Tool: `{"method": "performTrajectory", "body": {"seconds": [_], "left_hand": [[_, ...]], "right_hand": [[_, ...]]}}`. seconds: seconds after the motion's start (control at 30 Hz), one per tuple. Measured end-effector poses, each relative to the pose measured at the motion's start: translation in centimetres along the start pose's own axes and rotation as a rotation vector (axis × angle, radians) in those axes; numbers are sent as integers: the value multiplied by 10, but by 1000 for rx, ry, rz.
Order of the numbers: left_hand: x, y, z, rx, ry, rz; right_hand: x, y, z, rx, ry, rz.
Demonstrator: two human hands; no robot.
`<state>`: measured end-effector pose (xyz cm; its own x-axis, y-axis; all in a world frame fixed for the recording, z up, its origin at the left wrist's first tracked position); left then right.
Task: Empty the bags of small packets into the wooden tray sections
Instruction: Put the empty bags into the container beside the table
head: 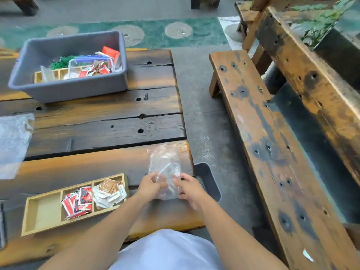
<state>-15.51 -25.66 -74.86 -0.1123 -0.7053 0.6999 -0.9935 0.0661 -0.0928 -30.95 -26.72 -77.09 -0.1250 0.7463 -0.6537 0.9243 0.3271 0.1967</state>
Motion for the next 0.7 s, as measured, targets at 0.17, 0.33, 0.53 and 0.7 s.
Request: {"method": "performTrajectory", "body": {"seconds": [0.17, 0.33, 0.53, 0.7], "left_hand": [[28, 65, 5, -155, 137, 196], [27, 143, 25, -239, 132, 449], [-1, 184, 85, -211, 38, 634], [-19, 187, 133, -142, -8, 671]], "right_hand": [[33, -46, -23, 46, 49, 495], [76, -89, -46, 257, 131, 859], [105, -123, -19, 377, 220, 947], [118, -144, 15, 386, 269, 938]]}}
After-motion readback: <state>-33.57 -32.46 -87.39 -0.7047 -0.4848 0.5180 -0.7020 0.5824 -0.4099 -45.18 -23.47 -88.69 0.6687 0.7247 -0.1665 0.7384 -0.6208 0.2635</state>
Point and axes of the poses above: each hand's wrist, its own z-axis towards the middle knuckle, its own y-axis out of the palm, x = y × z, the point moved 8 cm from there along z, towards the middle knuckle, and after that the axes turned 10 degrees about -x, right-handed, at the moved point
